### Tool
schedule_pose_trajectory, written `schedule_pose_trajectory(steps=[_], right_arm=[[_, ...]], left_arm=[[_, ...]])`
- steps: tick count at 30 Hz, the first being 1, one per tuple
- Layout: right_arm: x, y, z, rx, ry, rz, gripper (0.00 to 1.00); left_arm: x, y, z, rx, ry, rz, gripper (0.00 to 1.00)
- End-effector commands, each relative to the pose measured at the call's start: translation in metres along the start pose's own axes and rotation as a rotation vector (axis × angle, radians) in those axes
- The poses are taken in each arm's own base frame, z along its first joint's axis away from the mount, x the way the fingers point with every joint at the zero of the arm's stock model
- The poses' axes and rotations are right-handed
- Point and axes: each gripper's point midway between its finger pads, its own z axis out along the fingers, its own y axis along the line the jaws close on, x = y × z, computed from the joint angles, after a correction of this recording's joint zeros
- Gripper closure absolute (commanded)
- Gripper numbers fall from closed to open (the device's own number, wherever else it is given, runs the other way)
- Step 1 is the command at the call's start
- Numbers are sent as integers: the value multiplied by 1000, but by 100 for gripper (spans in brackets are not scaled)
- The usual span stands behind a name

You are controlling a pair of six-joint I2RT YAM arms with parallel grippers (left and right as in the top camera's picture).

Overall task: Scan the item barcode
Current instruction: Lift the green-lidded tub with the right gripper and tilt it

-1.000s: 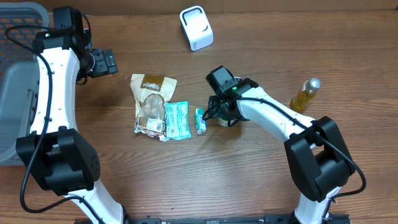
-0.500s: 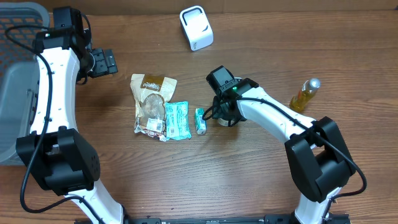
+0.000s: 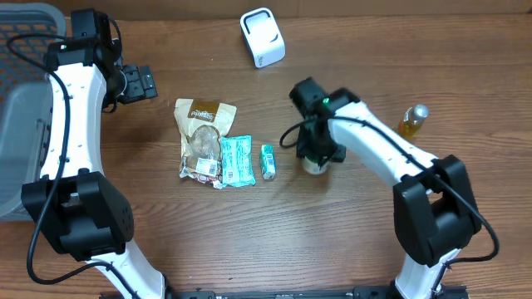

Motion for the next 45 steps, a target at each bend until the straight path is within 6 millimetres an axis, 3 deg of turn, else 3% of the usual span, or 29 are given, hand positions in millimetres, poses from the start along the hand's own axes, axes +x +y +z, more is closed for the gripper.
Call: schedule_pose_trajectory(steps=[1, 9, 20, 29, 45], right_arm=[[-9, 23, -62, -168, -7, 14, 62], [40, 64, -97, -443, 275, 7, 62], [84, 77, -125, -584, 538, 48, 61], [98, 89, -148, -695, 666, 76, 62], [102, 88, -149, -687, 685, 89, 67]], left_arm=[[-4, -2, -7, -4, -22, 24, 0], [-4, -2, -7, -4, -22, 24, 0], [-4, -2, -7, -4, -22, 24, 1], [-4, -2, -7, -4, -22, 24, 0], [-4, -2, -7, -4, -22, 24, 1]])
